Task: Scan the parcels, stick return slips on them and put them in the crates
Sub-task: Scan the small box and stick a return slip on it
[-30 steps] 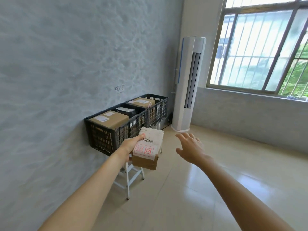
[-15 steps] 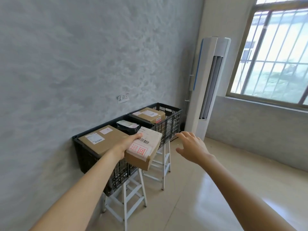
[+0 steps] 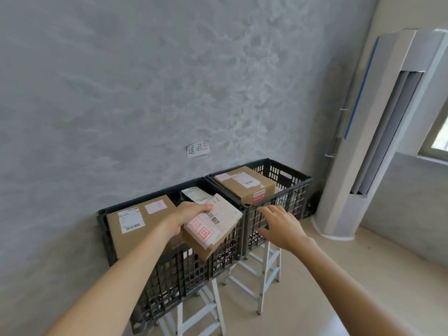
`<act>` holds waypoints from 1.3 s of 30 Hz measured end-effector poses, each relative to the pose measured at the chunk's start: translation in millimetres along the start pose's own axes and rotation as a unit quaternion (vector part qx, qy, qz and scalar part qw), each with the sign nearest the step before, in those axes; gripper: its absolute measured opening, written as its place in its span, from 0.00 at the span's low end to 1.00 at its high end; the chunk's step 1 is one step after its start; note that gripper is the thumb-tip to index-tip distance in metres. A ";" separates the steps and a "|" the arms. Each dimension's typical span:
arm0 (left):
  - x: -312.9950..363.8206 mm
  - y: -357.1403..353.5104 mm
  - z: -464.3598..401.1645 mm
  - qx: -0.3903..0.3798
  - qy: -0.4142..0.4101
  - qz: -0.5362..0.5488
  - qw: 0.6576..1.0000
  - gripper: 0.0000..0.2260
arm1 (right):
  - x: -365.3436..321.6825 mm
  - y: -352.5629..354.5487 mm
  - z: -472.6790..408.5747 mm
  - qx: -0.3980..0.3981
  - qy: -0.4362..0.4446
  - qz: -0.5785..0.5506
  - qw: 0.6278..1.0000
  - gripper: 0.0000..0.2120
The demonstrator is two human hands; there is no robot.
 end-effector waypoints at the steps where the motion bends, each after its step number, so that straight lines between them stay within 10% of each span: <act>1: 5.9 -1.1 -10.4 0.011 -0.009 -0.009 1.000 0.10 | 6.0 -7.5 -13.8 -0.003 0.012 -0.001 1.000 0.28; 39: -63.8 -95.1 -282.6 -0.024 -0.008 -0.144 0.989 0.14 | -13.7 -219.9 -325.8 -0.090 0.133 -0.057 0.985 0.27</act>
Point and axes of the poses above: each hand's wrist, its own z-axis away from the middle knuckle, its own y-axis out of the back of the hand, x = y × z, the point moved 10 cm from there along -z, towards the middle knuckle, and after that the axes turned 13 degrees about x, right-handed, at the moved point
